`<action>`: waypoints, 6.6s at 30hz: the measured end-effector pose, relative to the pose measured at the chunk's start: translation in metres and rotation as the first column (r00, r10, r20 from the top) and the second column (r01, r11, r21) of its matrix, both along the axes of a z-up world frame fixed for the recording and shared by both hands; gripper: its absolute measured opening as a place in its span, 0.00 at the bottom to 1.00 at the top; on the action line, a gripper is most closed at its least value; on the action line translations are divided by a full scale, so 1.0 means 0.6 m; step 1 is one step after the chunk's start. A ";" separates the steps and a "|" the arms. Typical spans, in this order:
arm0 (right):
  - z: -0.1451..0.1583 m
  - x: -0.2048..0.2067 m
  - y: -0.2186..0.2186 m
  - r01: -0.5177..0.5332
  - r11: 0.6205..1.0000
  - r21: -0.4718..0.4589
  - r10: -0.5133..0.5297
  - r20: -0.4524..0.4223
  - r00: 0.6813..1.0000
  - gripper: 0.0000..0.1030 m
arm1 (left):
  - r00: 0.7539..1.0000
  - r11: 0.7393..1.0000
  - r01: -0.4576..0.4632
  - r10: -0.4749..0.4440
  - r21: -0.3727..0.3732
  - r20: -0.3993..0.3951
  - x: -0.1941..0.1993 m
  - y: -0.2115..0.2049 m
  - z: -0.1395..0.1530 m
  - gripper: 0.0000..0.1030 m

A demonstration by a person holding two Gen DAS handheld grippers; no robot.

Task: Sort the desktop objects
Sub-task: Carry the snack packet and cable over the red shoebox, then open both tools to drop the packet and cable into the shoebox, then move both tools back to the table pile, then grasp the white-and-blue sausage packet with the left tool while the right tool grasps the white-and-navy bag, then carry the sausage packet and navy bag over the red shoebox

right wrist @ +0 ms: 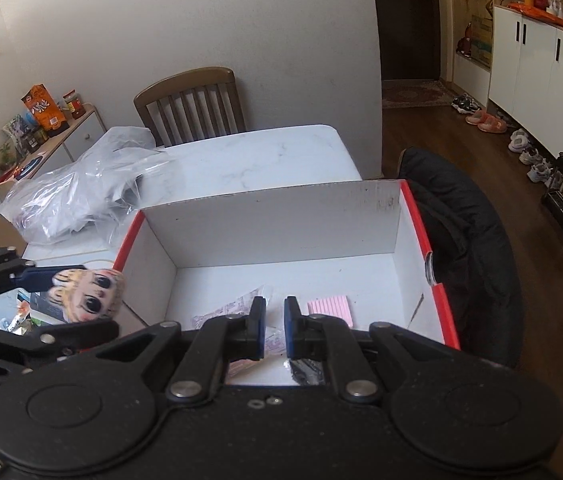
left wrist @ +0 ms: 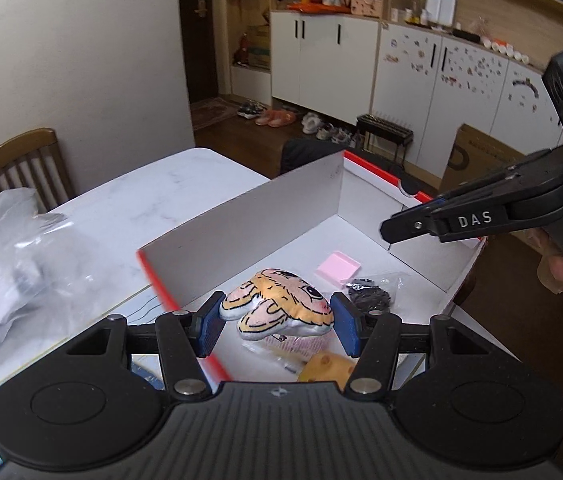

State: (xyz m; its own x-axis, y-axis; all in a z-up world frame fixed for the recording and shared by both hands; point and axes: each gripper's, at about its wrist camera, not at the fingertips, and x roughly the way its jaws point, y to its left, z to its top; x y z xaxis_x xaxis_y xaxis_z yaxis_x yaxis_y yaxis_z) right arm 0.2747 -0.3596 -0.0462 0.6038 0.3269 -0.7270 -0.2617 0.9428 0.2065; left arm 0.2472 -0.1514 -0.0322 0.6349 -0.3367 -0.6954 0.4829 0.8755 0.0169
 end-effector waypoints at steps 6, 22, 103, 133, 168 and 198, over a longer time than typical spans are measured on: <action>-0.011 0.027 -0.006 -0.004 1.000 -0.002 0.004 -0.013 1.000 0.09 | 0.999 0.999 0.020 -0.019 0.046 -0.033 0.035 -0.031 -0.022 0.54; -0.057 0.050 -0.001 -0.026 0.999 -0.040 0.022 -0.101 0.995 0.09 | 0.990 0.996 0.021 -0.009 0.084 -0.144 0.084 -0.050 -0.076 0.55; 0.003 -0.055 0.416 -0.411 0.903 -0.125 0.415 0.014 0.909 0.79 | 0.922 0.920 -0.386 0.381 -0.076 -0.069 -0.105 0.476 -0.036 1.00; -0.118 0.029 0.528 -0.519 0.822 -0.233 0.502 -0.134 0.855 0.77 | 0.880 0.912 -0.391 0.409 0.122 -0.240 0.009 0.556 -0.197 1.00; -0.146 0.047 0.545 -0.475 0.833 -0.282 0.455 -0.138 0.880 0.37 | 0.885 0.900 -0.426 0.435 0.088 -0.167 -0.013 0.565 -0.190 0.60; 0.006 -0.051 0.416 -0.361 0.929 -0.086 0.357 -0.056 0.932 0.34 | 0.876 0.877 -0.467 0.441 -0.112 -0.197 -0.098 0.509 -0.027 0.57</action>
